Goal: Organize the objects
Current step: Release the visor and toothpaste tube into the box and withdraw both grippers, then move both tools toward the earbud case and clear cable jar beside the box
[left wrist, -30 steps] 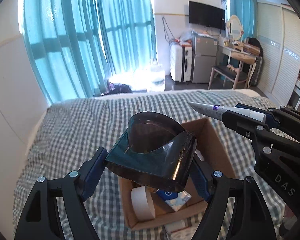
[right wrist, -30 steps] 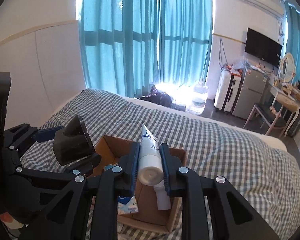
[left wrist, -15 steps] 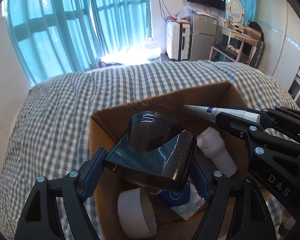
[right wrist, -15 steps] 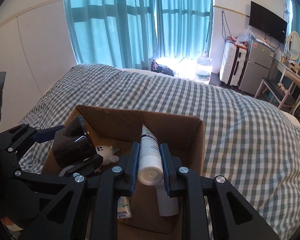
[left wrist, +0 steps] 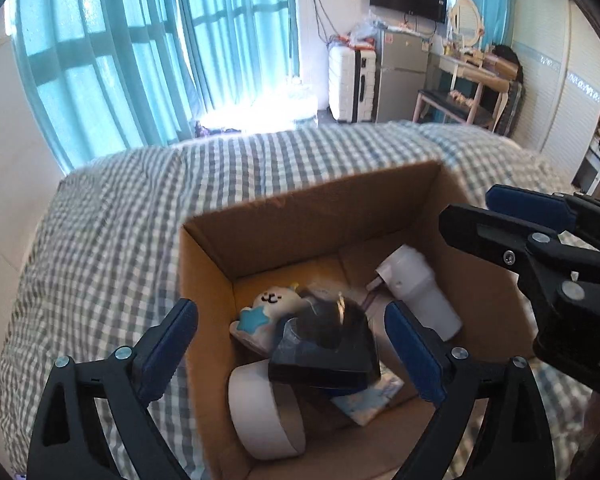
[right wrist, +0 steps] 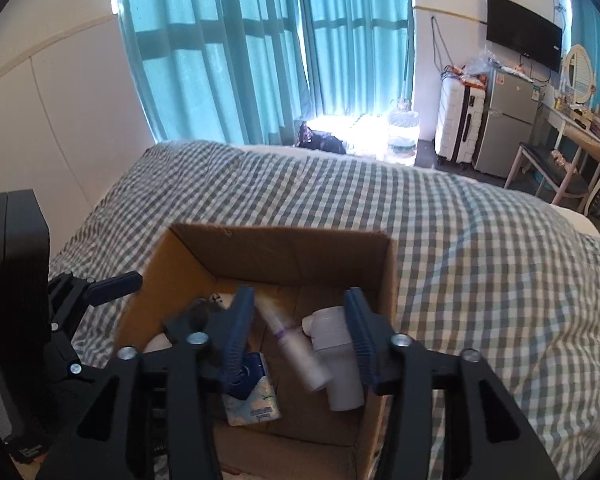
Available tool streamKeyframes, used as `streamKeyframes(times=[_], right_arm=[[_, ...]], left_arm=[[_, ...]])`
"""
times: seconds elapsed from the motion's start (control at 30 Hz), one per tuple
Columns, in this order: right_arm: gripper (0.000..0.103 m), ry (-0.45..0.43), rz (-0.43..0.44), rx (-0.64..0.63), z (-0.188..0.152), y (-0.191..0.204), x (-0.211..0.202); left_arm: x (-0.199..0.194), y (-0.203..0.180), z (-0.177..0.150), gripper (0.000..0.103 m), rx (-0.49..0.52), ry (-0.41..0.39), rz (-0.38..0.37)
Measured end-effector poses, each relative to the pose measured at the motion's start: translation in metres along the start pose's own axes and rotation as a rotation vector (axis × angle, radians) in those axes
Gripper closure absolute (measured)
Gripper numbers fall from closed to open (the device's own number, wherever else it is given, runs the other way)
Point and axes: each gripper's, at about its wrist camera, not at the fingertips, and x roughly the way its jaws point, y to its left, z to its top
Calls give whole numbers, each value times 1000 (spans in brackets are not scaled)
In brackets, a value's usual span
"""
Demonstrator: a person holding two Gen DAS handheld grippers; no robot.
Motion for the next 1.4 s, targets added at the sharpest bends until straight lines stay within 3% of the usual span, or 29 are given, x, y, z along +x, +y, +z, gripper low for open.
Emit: streamKeyframes(times=[0.47,0.7,1.0,1.4], right_arm=[[4,-271,-31,0,22,36,-169],[1,-303,-63,-57,-1,66,-216],[1,-243,-39,-74,-49,81,-220],[1,-79,-33,-47,-103,76,-147]], left_arm=[[-162,32,12,0,-79,-220,12],[-223,51,-5,0,-109,-300,47],[-247,69,-49,0,-128,-298,107],[-201,84,-102,0,-209,-231,103]])
